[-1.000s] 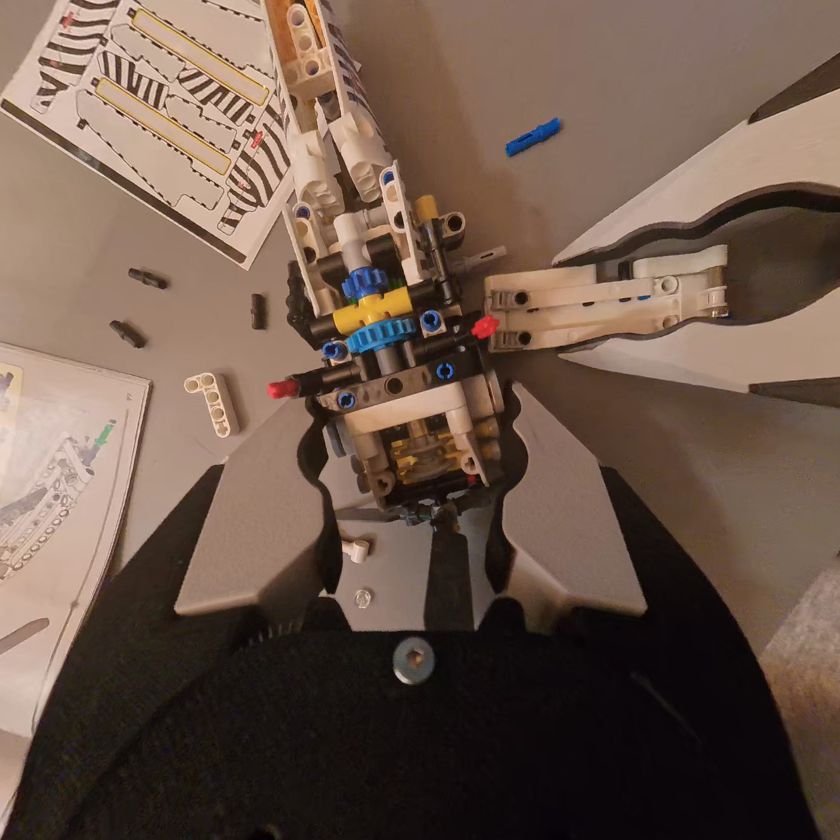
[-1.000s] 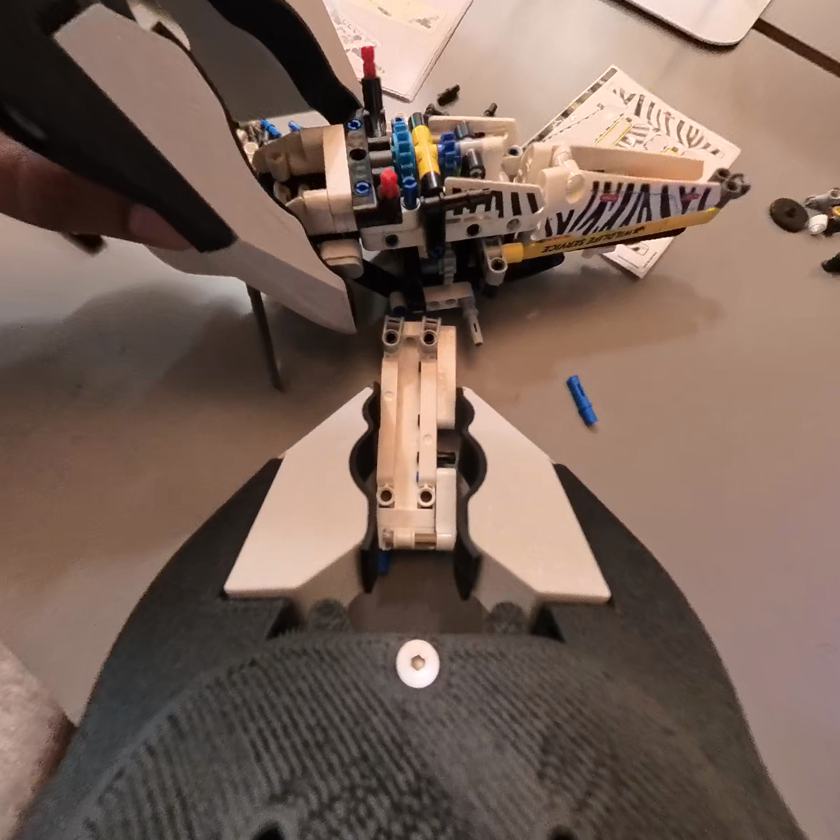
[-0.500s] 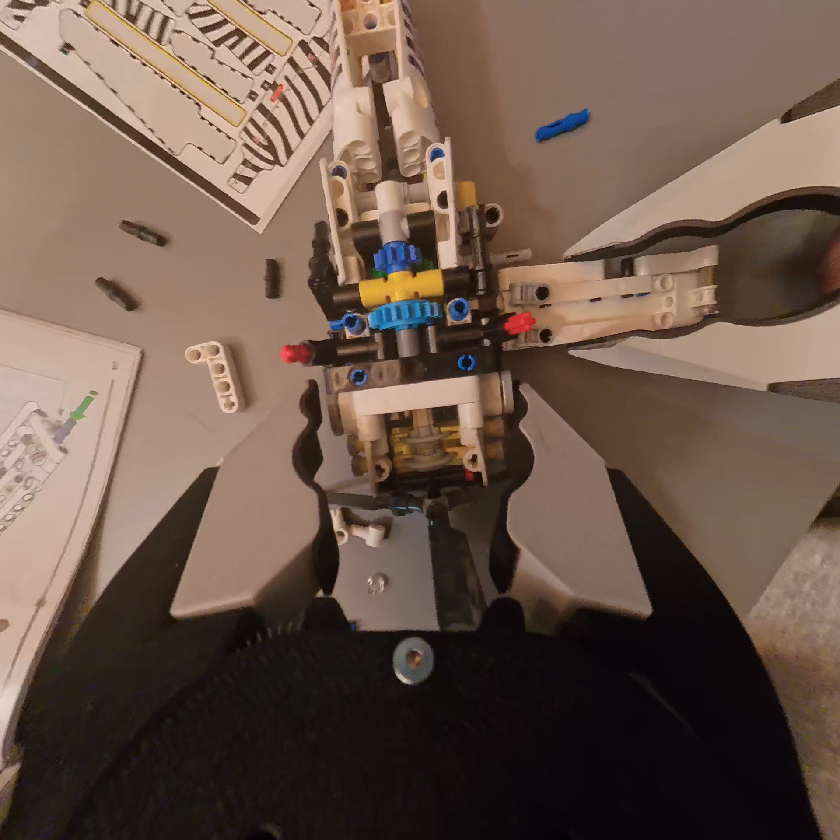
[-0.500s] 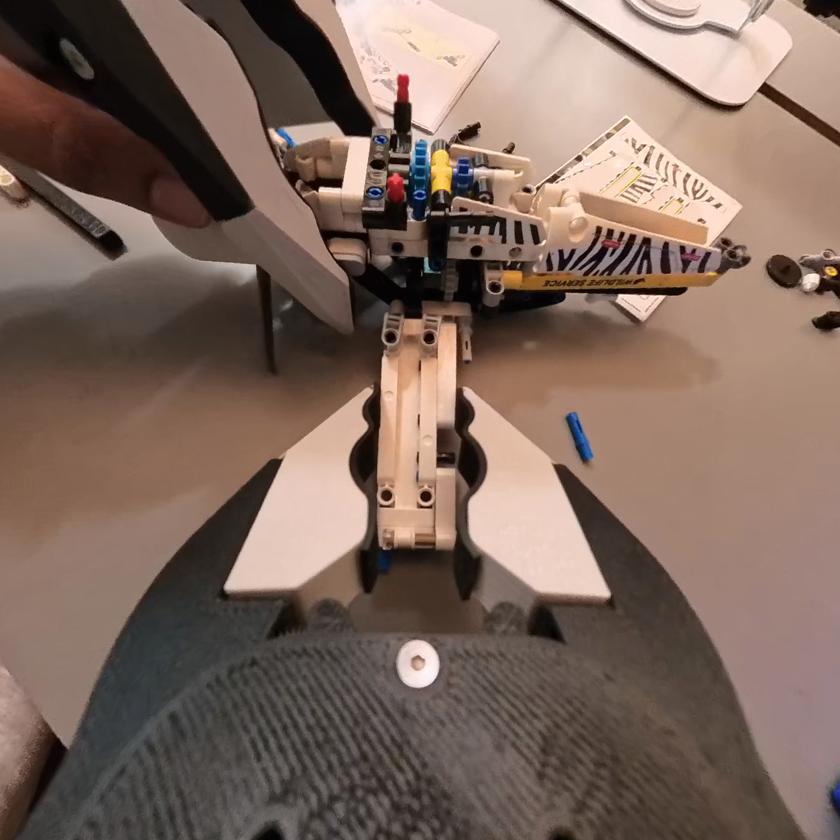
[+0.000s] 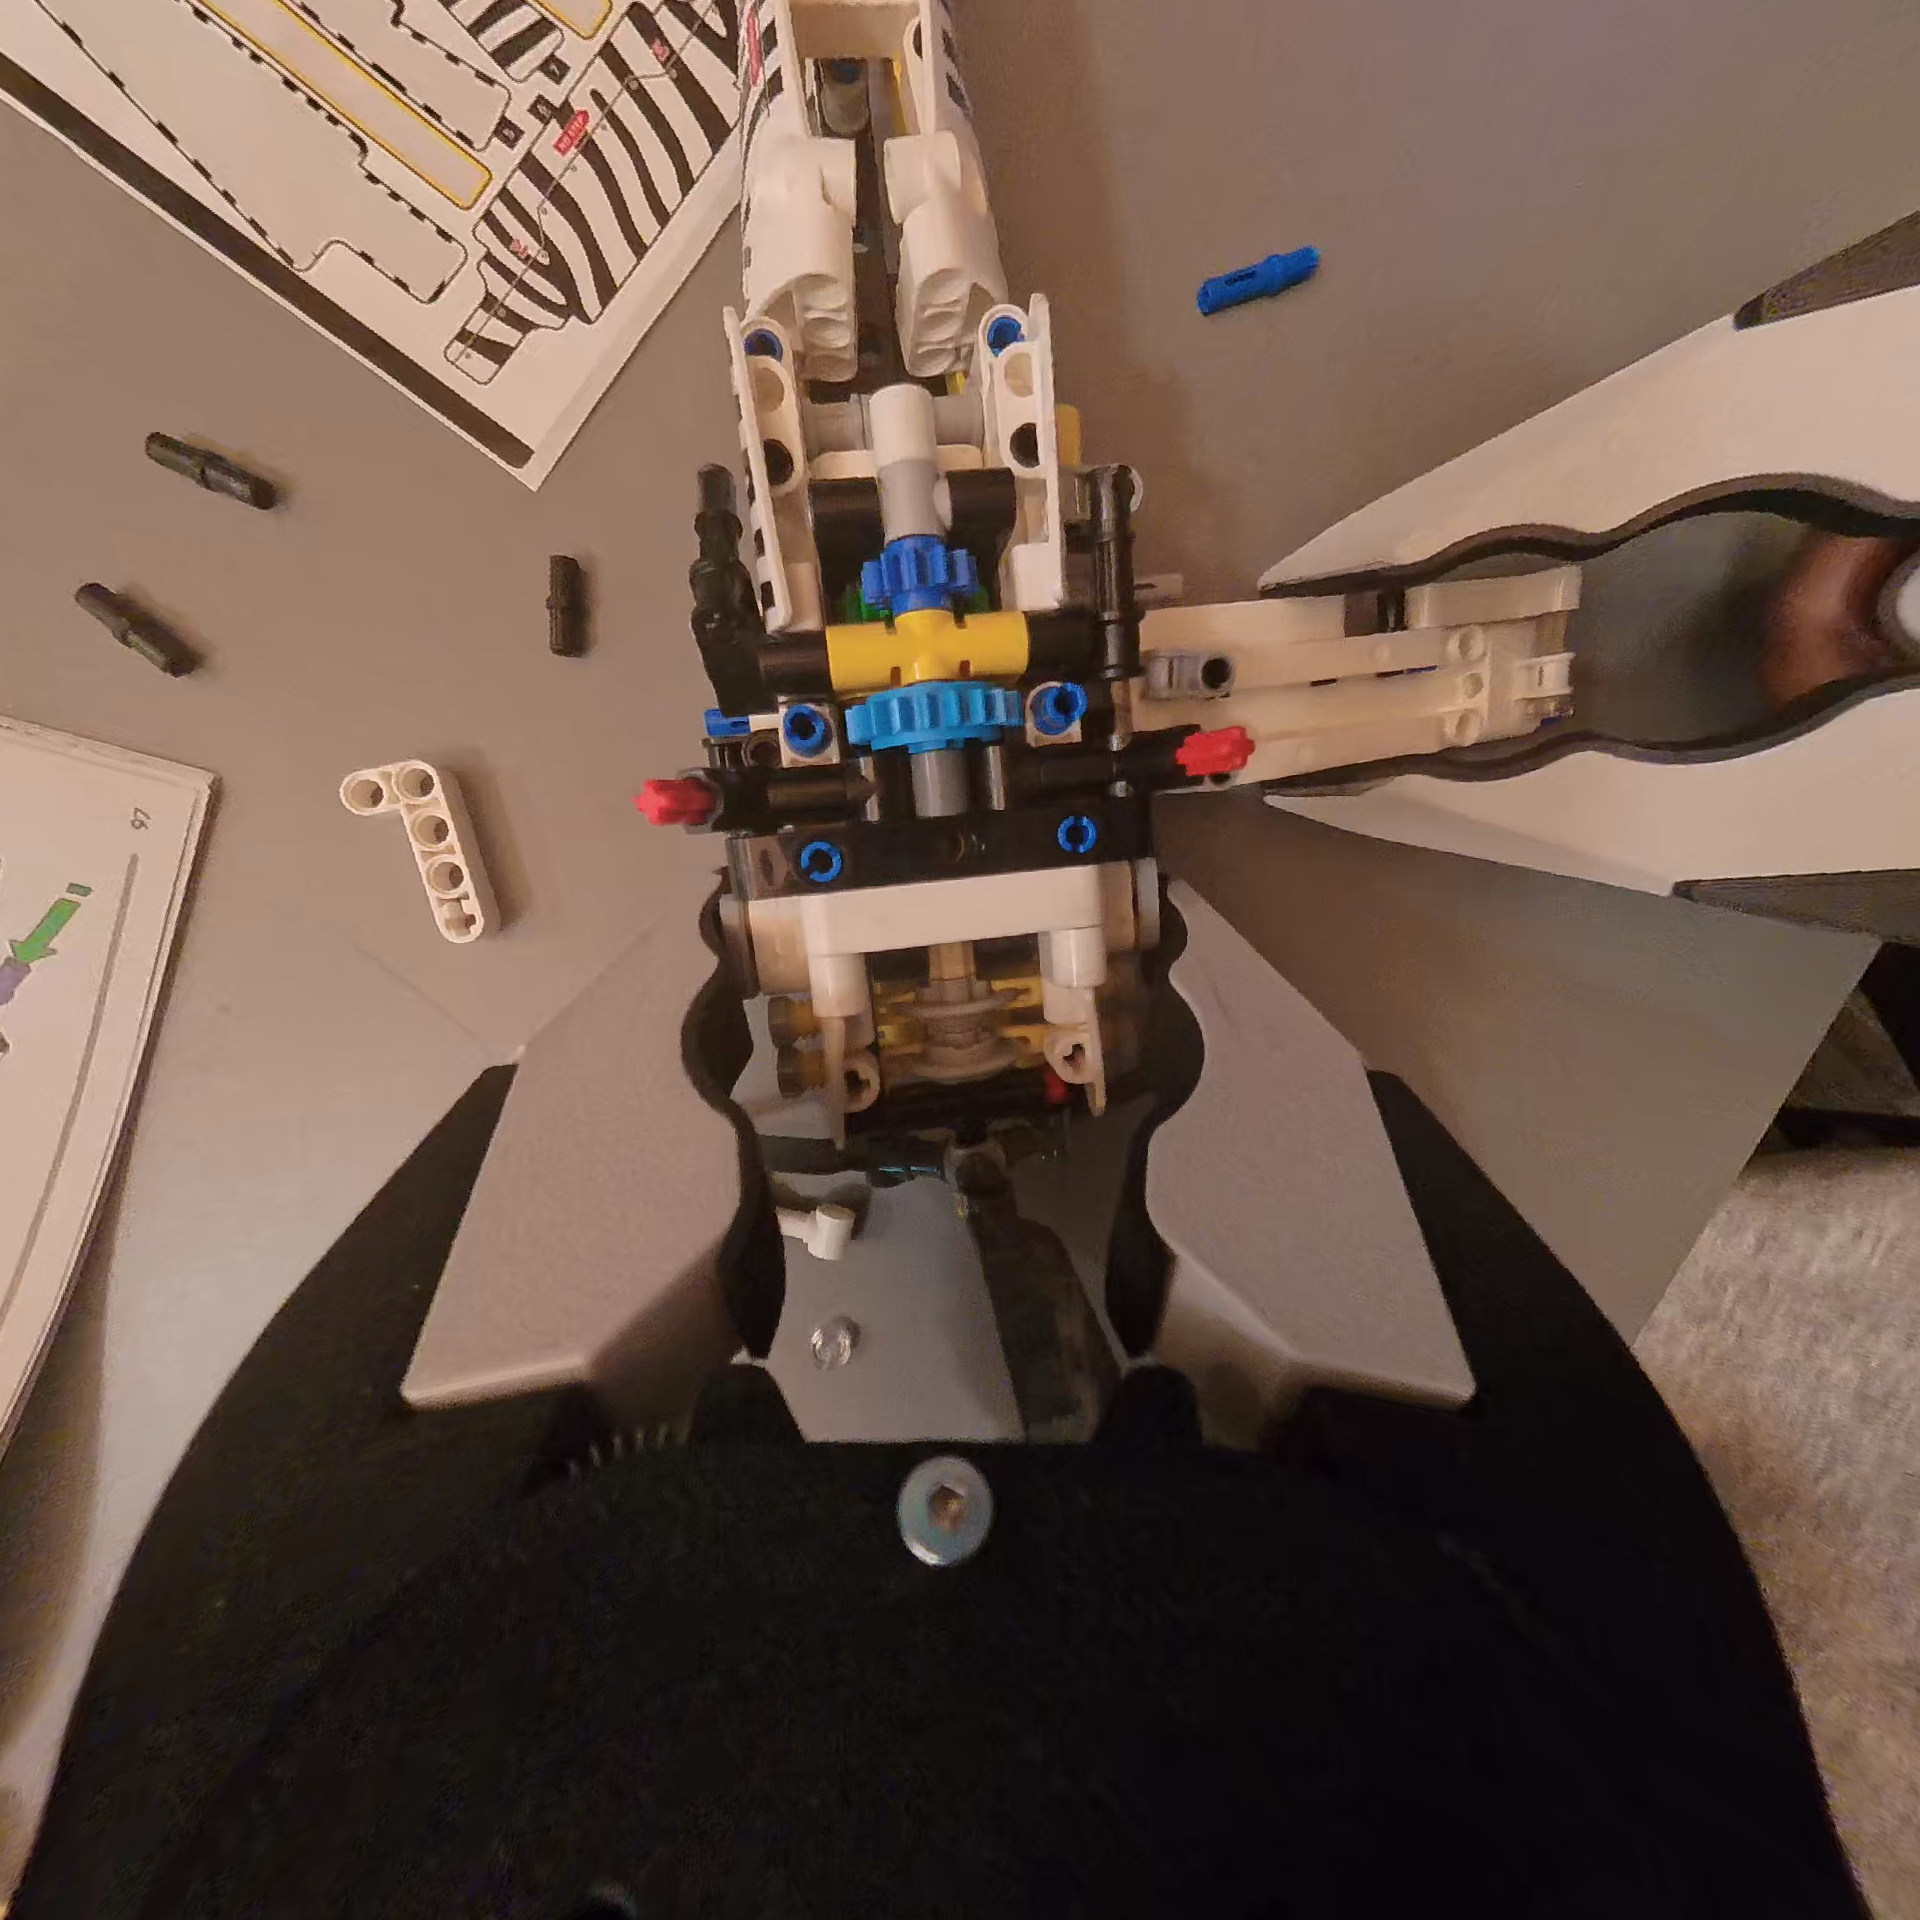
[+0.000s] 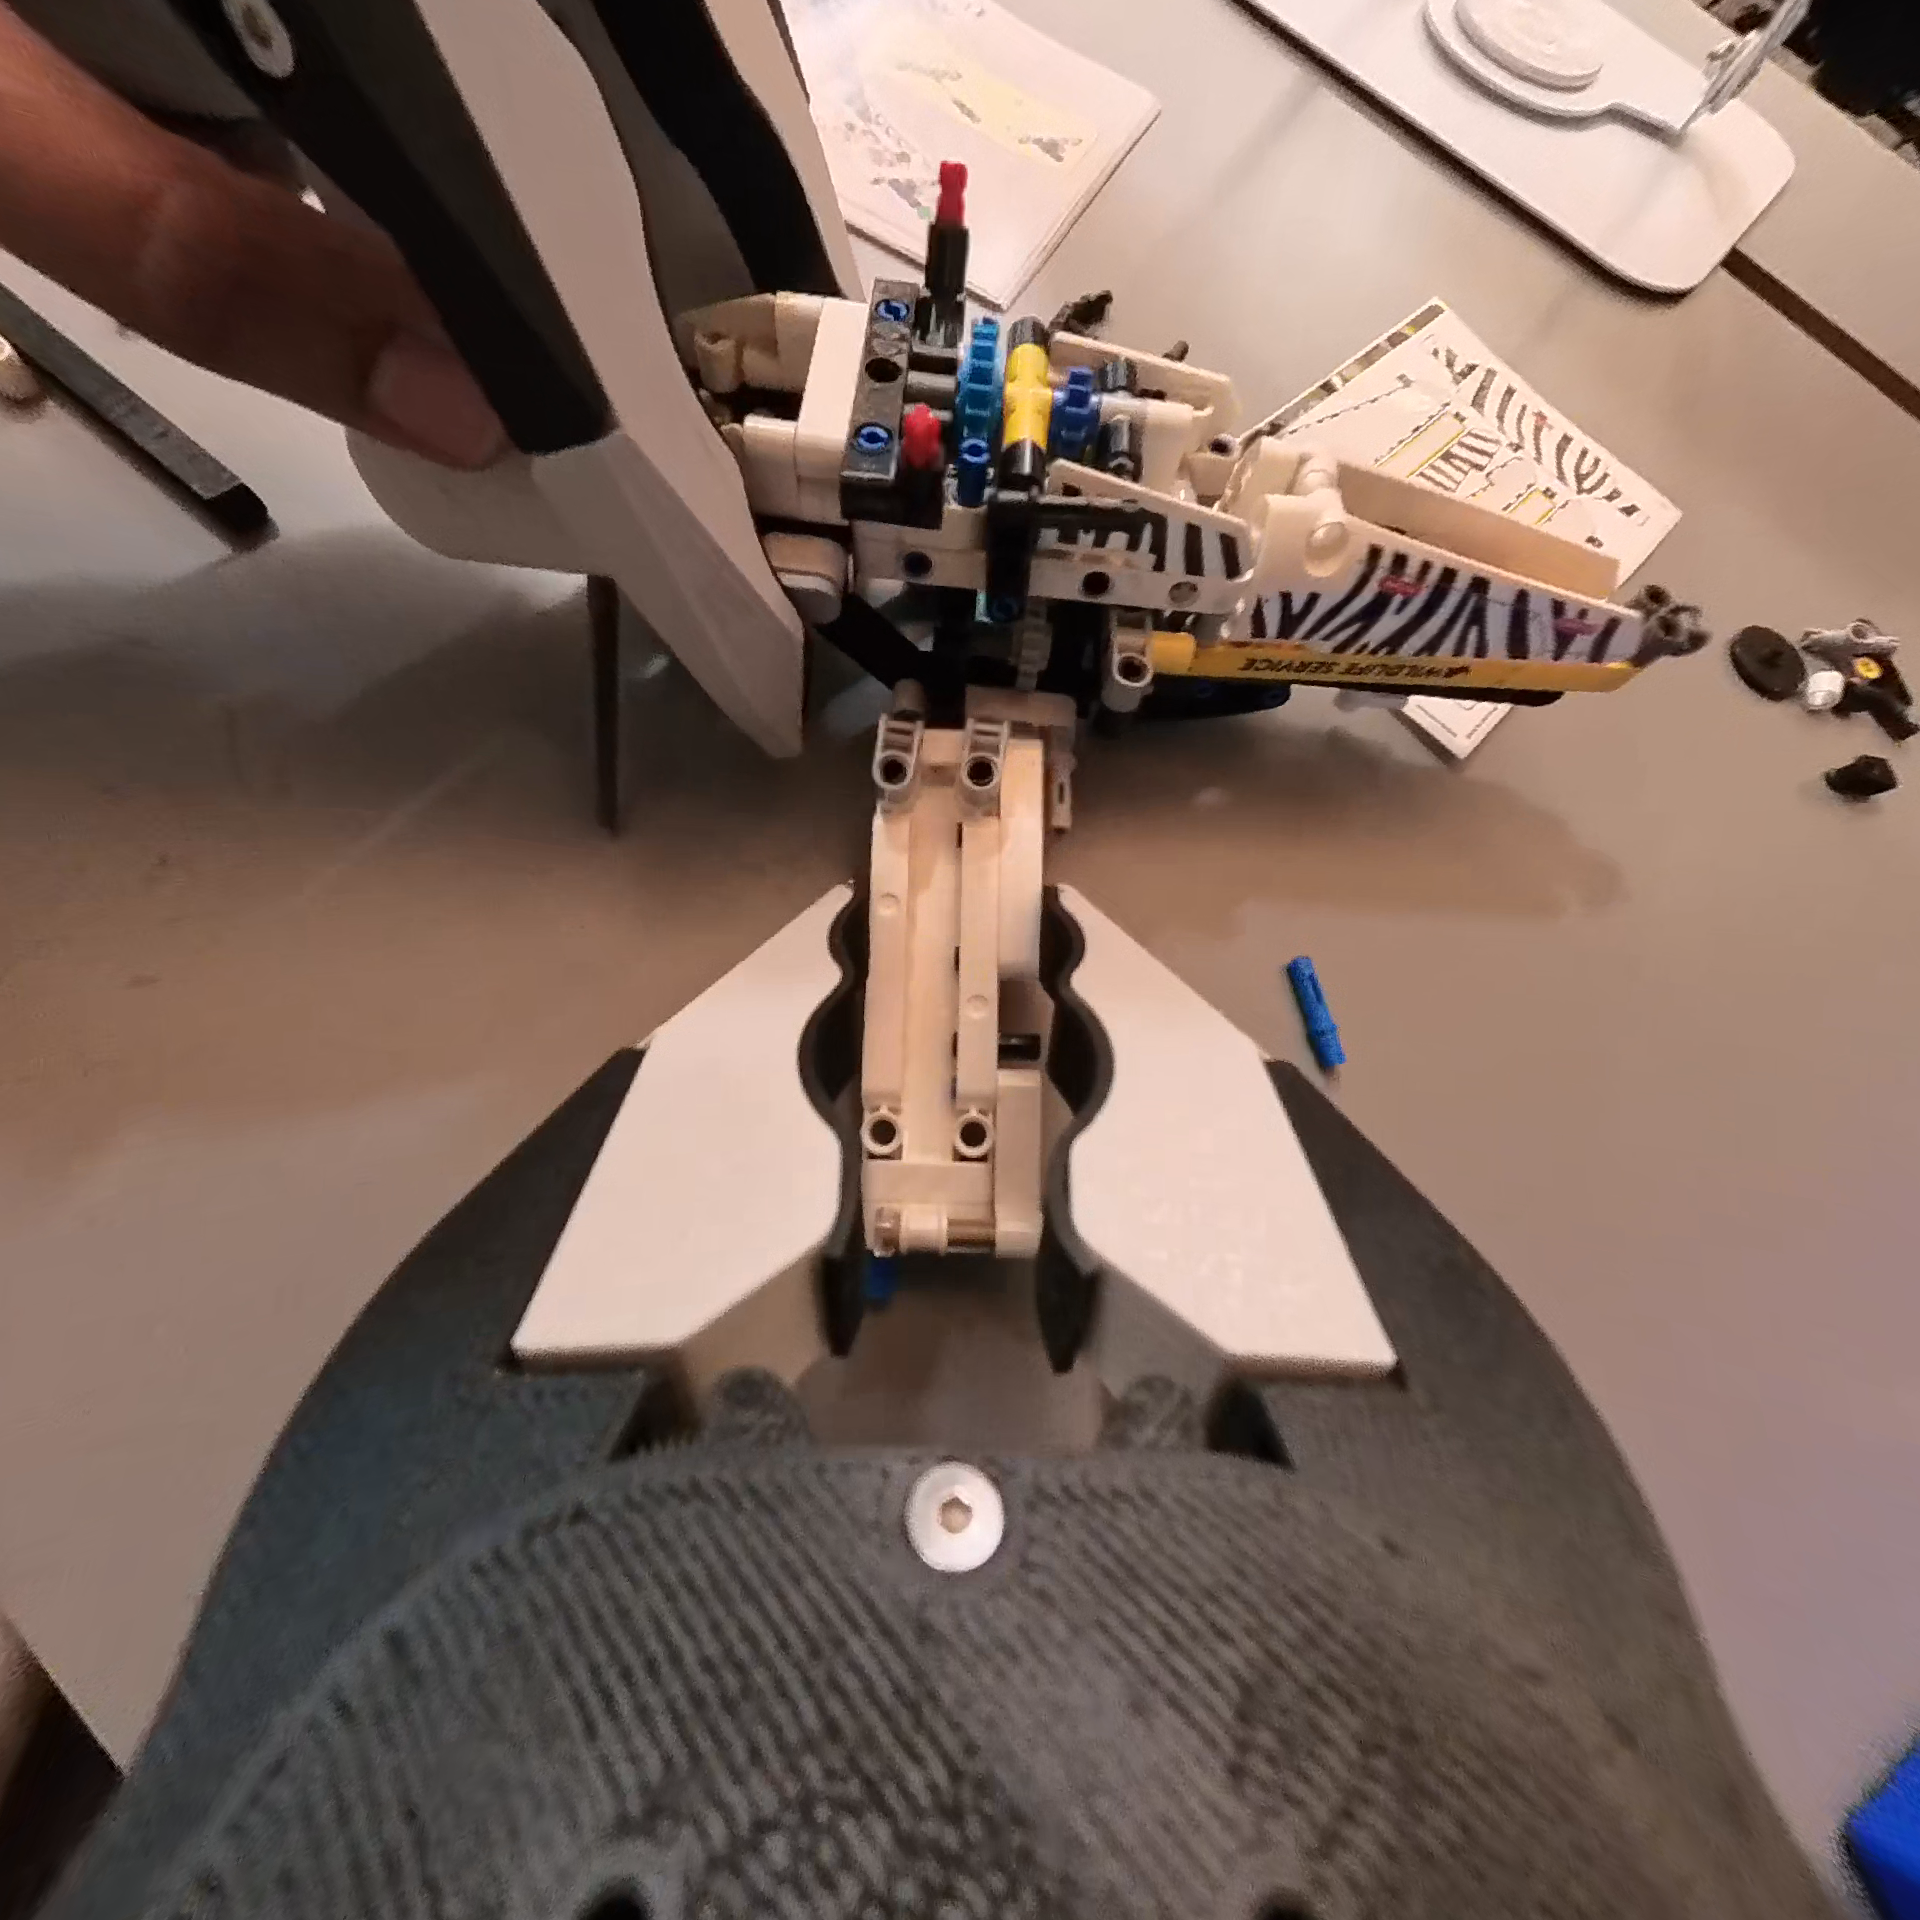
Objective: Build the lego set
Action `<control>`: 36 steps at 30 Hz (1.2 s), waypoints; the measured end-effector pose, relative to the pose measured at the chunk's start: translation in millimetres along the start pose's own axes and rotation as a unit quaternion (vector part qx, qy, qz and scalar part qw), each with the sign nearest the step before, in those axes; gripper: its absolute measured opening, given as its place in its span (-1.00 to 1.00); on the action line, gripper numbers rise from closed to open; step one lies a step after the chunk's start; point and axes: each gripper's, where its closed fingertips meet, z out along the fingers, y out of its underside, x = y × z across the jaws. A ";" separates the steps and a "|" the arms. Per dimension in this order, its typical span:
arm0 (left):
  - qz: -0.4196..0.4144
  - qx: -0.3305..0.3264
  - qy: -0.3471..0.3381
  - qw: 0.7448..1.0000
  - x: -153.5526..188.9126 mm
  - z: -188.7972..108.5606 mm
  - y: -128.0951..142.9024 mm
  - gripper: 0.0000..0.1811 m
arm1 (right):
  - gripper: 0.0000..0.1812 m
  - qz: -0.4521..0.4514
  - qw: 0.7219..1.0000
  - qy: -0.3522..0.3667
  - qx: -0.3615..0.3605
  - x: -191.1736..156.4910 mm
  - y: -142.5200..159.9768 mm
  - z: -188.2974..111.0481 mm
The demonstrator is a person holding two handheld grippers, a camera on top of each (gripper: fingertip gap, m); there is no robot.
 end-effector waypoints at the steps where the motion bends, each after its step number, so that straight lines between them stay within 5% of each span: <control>1: -0.001 0.002 0.002 1.000 0.0 -0.1 -0.2 -0.17 | -0.65 -0.002 1.000 0.003 -0.006 0.2 1.2 0.6; 36: 0.017 0.010 -0.012 1.000 -2.9 2.9 -0.8 -0.19 | -0.66 -0.019 1.000 0.009 -0.011 2.5 0.3 8.7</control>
